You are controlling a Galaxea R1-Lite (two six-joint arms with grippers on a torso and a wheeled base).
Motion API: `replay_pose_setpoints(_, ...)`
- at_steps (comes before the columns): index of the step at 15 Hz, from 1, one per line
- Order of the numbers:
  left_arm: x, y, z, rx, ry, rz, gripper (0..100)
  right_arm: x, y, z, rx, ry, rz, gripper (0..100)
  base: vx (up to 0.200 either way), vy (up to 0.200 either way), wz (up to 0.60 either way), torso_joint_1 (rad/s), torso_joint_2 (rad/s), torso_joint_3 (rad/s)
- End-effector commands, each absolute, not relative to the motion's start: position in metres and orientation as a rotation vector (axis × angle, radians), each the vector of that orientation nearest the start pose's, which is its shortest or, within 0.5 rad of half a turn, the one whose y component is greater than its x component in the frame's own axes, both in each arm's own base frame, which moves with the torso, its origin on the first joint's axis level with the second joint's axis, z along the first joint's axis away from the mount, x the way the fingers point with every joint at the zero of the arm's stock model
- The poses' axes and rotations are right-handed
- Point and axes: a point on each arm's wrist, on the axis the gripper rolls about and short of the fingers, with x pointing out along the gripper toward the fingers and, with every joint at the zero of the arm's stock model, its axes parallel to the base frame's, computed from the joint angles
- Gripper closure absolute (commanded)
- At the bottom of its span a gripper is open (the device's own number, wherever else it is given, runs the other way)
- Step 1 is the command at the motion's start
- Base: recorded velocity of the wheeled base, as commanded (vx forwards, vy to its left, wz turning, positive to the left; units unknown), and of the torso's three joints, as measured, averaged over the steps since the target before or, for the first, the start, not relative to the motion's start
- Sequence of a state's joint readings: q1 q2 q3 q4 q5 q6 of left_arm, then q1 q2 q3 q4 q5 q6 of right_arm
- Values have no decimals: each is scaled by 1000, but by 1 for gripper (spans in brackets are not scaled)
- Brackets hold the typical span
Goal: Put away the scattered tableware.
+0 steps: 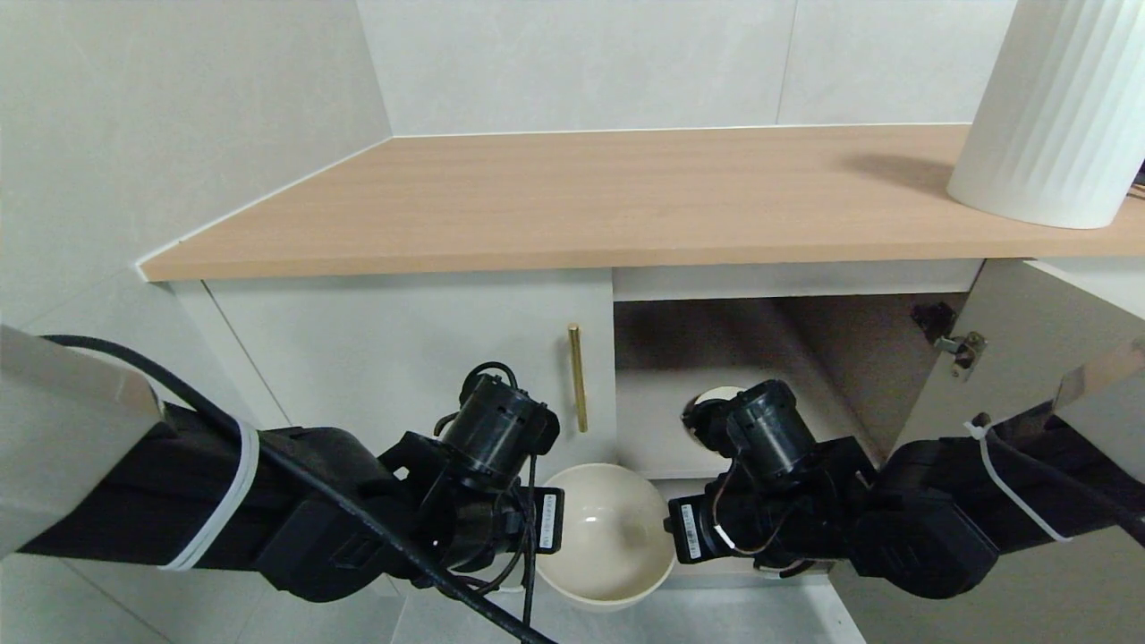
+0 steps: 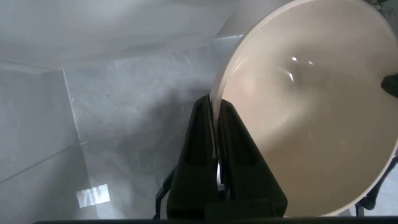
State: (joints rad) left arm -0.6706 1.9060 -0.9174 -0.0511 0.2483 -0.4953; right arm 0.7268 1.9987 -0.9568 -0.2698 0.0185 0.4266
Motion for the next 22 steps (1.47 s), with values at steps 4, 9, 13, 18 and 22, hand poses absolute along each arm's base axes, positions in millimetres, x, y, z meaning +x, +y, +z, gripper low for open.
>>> replay_pose_setpoints(4,252,-193,98,-40,907,-170,100,262,234,88,111,873,530,100,0,0,0,0,0,0)
replay_pose_setpoints(9,251,-194,96,-36,912,-171,0,262,233,88,110,876,529,100,0,0,0,0,0,0)
replay_pose_setpoints(13,252,-194,96,-37,911,-172,0,262,233,88,110,876,529,100,0,0,0,0,0,0)
replay_pose_setpoints(18,252,-194,96,-37,911,-172,0,264,230,79,79,908,503,100,0,0,0,0,0,0)
replay_pose_setpoints(22,252,-194,96,-36,912,-171,0,273,226,74,-4,934,375,100,0,0,0,0,0,0)
